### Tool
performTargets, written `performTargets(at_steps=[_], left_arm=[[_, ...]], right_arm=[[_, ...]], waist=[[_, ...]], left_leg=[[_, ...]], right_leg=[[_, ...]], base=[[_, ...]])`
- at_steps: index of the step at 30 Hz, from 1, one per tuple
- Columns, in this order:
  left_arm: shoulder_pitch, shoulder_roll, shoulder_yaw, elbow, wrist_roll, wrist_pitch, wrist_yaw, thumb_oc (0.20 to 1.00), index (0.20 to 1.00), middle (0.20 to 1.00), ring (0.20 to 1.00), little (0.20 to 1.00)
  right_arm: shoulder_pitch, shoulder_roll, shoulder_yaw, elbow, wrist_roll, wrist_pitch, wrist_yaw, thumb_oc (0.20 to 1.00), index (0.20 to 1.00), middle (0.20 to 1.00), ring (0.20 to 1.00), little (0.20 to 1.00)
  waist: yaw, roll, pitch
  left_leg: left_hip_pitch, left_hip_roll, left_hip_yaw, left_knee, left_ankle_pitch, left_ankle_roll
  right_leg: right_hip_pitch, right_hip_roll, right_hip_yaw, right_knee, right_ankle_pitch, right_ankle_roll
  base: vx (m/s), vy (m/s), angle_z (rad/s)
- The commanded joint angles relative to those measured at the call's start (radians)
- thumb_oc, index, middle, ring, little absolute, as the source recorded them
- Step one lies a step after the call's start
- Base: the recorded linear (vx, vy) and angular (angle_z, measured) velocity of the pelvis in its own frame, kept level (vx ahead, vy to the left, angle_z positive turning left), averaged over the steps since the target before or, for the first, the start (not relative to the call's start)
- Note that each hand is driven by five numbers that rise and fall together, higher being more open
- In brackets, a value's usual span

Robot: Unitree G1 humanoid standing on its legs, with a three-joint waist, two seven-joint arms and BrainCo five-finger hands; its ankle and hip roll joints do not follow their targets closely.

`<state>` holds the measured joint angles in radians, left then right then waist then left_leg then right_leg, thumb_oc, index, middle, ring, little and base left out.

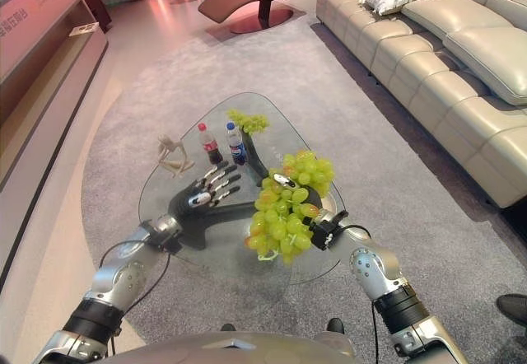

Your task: Pick up fruits into the plate

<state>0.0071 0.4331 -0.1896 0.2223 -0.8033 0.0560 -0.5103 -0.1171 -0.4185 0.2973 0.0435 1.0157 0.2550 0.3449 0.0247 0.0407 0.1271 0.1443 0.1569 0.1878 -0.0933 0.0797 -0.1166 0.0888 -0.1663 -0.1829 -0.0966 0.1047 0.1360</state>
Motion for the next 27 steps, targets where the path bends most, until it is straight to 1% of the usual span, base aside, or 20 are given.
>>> performTargets(at_steps=[1,3,4,5,6,7,8,9,12,13,14,16,17,18,19,21,22,24,25,27], left_arm=[[-0.044,0.015,0.039,0.116,0.057,-0.041,0.035,1.0,1.0,1.0,1.0,1.0],[-0.044,0.003,0.037,0.183,0.066,-0.049,0.058,1.0,1.0,1.0,1.0,1.0],[-0.046,-0.002,0.037,0.2,0.073,-0.042,0.084,1.0,1.0,1.0,1.0,1.0],[-0.057,-0.017,0.035,0.287,0.106,-0.075,0.143,1.0,1.0,1.0,1.0,1.0],[-0.072,-0.031,0.031,0.348,0.102,-0.076,0.219,1.0,1.0,1.0,1.0,1.0],[-0.08,-0.039,0.035,0.38,0.101,-0.086,0.223,1.0,1.0,1.0,1.0,1.0],[-0.103,-0.06,0.044,0.455,0.077,-0.078,0.288,1.0,1.0,1.0,1.0,1.0],[-0.122,-0.081,0.055,0.541,0.079,-0.065,0.356,1.0,1.0,1.0,1.0,1.0],[-0.136,-0.092,0.077,0.629,0.103,-0.057,0.406,1.0,1.0,1.0,1.0,1.0],[-0.137,-0.098,0.098,0.695,0.136,-0.048,0.427,1.0,1.0,1.0,1.0,1.0],[-0.135,-0.1,0.107,0.725,0.147,-0.051,0.429,1.0,1.0,1.0,1.0,1.0],[-0.129,-0.098,0.129,0.822,0.219,-0.031,0.44,1.0,1.0,1.0,1.0,1.0],[-0.13,-0.098,0.129,0.832,0.223,-0.035,0.438,1.0,1.0,1.0,1.0,1.0],[-0.134,-0.095,0.129,0.883,0.262,-0.008,0.44,1.0,1.0,1.0,1.0,1.0],[-0.137,-0.094,0.126,0.915,0.272,0.009,0.434,1.0,1.0,1.0,1.0,1.0],[-0.138,-0.093,0.126,0.934,0.277,0.003,0.428,1.0,1.0,1.0,1.0,1.0],[-0.151,-0.089,0.124,0.976,0.269,0.027,0.438,1.0,1.0,1.0,1.0,1.0],[-0.155,-0.087,0.125,0.981,0.275,0.027,0.439,1.0,1.0,1.0,1.0,1.0],[-0.17,-0.079,0.117,0.996,0.282,0.014,0.444,1.0,1.0,1.0,1.0,1.0],[-0.187,-0.076,0.079,0.987,0.34,-0.021,0.417,1.0,1.0,1.0,1.0,1.0]], right_arm=[[-0.083,0.013,-0.086,-0.027,-0.02,-0.103,-0.018,0.2,0.2,0.2,0.2,0.2],[-0.102,0.005,-0.098,0.007,-0.049,-0.114,-0.033,0.2,0.2,0.2,0.2,0.2],[-0.109,0.003,-0.101,0.018,-0.068,-0.118,-0.047,0.2,0.2,0.2,0.2,0.2],[-0.154,-0.013,-0.115,0.08,-0.112,-0.143,-0.062,0.2,0.2,0.2,0.2,0.2],[-0.192,-0.022,-0.118,0.125,-0.178,-0.177,-0.089,0.2,0.2,0.2,0.2,0.2],[-0.208,-0.027,-0.117,0.144,-0.19,-0.19,-0.093,0.2,0.2,0.2,0.2,0.2],[-0.248,-0.044,-0.112,0.191,-0.252,-0.216,-0.13,0.2,0.2,0.2,0.2,0.2],[-0.277,-0.068,-0.114,0.266,-0.296,-0.242,-0.153,0.2,0.2,0.2,0.2,0.2],[-0.289,-0.09,-0.108,0.319,-0.359,-0.269,-0.195,0.2,0.2,0.2,0.2,0.2],[-0.289,-0.107,-0.112,0.357,-0.393,-0.276,-0.215,0.2,0.2,0.2,0.2,0.2],[-0.291,-0.114,-0.113,0.376,-0.415,-0.286,-0.219,0.2,0.2,0.2,0.2,0.2],[-0.307,-0.147,-0.103,0.435,-0.535,-0.312,-0.264,0.2,0.2,0.2,0.2,0.2],[-0.311,-0.15,-0.102,0.443,-0.542,-0.318,-0.264,0.2,0.2,0.2,0.2,0.2],[-0.346,-0.185,-0.086,0.487,-0.662,-0.348,-0.276,0.2,0.2,0.2,0.2,0.2],[-0.376,-0.215,-0.068,0.509,-0.696,-0.345,-0.285,0.2,0.2,0.2,0.2,0.2],[-0.393,-0.23,-0.062,0.528,-0.722,-0.347,-0.29,0.2,0.2,0.2,0.2,0.2],[-0.467,-0.281,-0.03,0.613,-0.816,-0.348,-0.307,0.2,0.2,0.2,0.2,0.2],[-0.484,-0.29,-0.021,0.637,-0.835,-0.354,-0.315,0.2,0.2,0.2,0.2,0.2],[-0.527,-0.313,-0.002,0.687,-0.87,-0.353,-0.339,0.2,0.2,0.2,0.2,0.2],[-0.598,-0.343,0.028,0.783,-0.968,-0.292,-0.393,0.2,0.2,0.2,0.2,0.2]], waist=[[0.002,-0.023,0.052],[0.004,-0.023,0.066],[0.004,-0.023,0.072],[0.007,-0.024,0.098],[0.01,-0.026,0.121],[0.011,-0.026,0.128],[0.013,-0.029,0.148],[0.012,-0.035,0.169],[0.01,-0.043,0.191],[0.014,-0.049,0.204],[0.016,-0.051,0.209],[0.027,-0.057,0.231],[0.027,-0.057,0.234],[0.034,-0.056,0.252],[0.039,-0.054,0.266],[0.043,-0.053,0.274],[0.059,-0.05,0.313],[0.063,-0.052,0.324],[0.07,-0.055,0.351],[0.077,-0.046,0.388]], left_leg=[[-0.047,-0.05,-0.013,0.063,-0.107,0.04],[-0.064,-0.053,-0.02,0.066,-0.106,0.04],[-0.07,-0.054,-0.022,0.068,-0.106,0.041],[-0.093,-0.059,-0.032,0.07,-0.103,0.042],[-0.113,-0.063,-0.041,0.071,-0.1,0.043],[-0.12,-0.065,-0.045,0.07,-0.099,0.044],[-0.138,-0.073,-0.061,0.065,-0.095,0.047],[-0.159,-0.084,-0.09,0.061,-0.094,0.054],[-0.184,-0.091,-0.117,0.069,-0.093,0.058],[-0.195,-0.094,-0.13,0.07,-0.091,0.058],[-0.197,-0.096,-0.134,0.07,-0.091,0.059],[-0.211,-0.101,-0.145,0.071,-0.09,0.059],[-0.212,-0.102,-0.146,0.072,-0.09,0.06],[-0.227,-0.107,-0.151,0.077,-0.089,0.061],[-0.242,-0.111,-0.155,0.085,-0.089,0.063],[-0.252,-0.113,-0.155,0.092,-0.089,0.064],[-0.291,-0.122,-0.157,0.126,-0.093,0.066],[-0.302,-0.125,-0.157,0.134,-0.095,0.068],[-0.328,-0.129,-0.158,0.151,-0.098,0.071],[-0.369,-0.139,-0.168,0.179,-0.099,0.079]], right_leg=[[0.028,-0.022,-0.124,0.102,-0.135,-0.014],[0.013,-0.021,-0.121,0.106,-0.136,-0.015],[0.008,-0.021,-0.12,0.108,-0.137,-0.016],[-0.014,-0.019,-0.117,0.113,-0.137,-0.018],[-0.032,-0.017,-0.111,0.115,-0.136,-0.019],[-0.039,-0.016,-0.11,0.116,-0.136,-0.02],[-0.056,-0.008,-0.099,0.116,-0.136,-0.023],[-0.076,0.012,-0.067,0.119,-0.143,-0.034],[-0.096,0.025,-0.045,0.131,-0.15,-0.042],[-0.106,0.03,-0.041,0.14,-0.153,-0.045],[-0.109,0.031,-0.041,0.142,-0.154,-0.045],[-0.124,0.029,-0.049,0.152,-0.153,-0.045],[-0.126,0.029,-0.049,0.153,-0.153,-0.045],[-0.144,0.029,-0.049,0.162,-0.152,-0.046],[-0.158,0.03,-0.05,0.17,-0.152,-0.048],[-0.166,0.03,-0.051,0.176,-0.153,-0.049],[-0.198,0.028,-0.057,0.205,-0.158,-0.052],[-0.207,0.028,-0.057,0.21,-0.158,-0.051],[-0.231,0.031,-0.057,0.221,-0.155,-0.05],[-0.275,0.037,-0.053,0.25,-0.154,-0.054]], base=[[-0.05,0.018,0.03],[-0.08,0.008,0.01],[-0.18,0.0,0.06],[-0.24,-0.005,0.11],[-0.25,-0.01,0.12],[-0.22,-0.012,0.13],[-0.16,-0.029,0.12],[-0.14,-0.033,0.13],[-0.05,-0.071,0.24],[-0.01,-0.083,0.16],[0.01,-0.093,0.22],[0.02,-0.053,0.2],[-0.02,-0.024,0.17],[-0.05,-0.01,0.13],[-0.04,-0.009,0.09],[-0.02,-0.005,0.04],[-0.04,-0.011,0.1],[-0.04,-0.035,0.1],[-0.05,-0.062,0.12],[-0.04,-0.014,0.18]])
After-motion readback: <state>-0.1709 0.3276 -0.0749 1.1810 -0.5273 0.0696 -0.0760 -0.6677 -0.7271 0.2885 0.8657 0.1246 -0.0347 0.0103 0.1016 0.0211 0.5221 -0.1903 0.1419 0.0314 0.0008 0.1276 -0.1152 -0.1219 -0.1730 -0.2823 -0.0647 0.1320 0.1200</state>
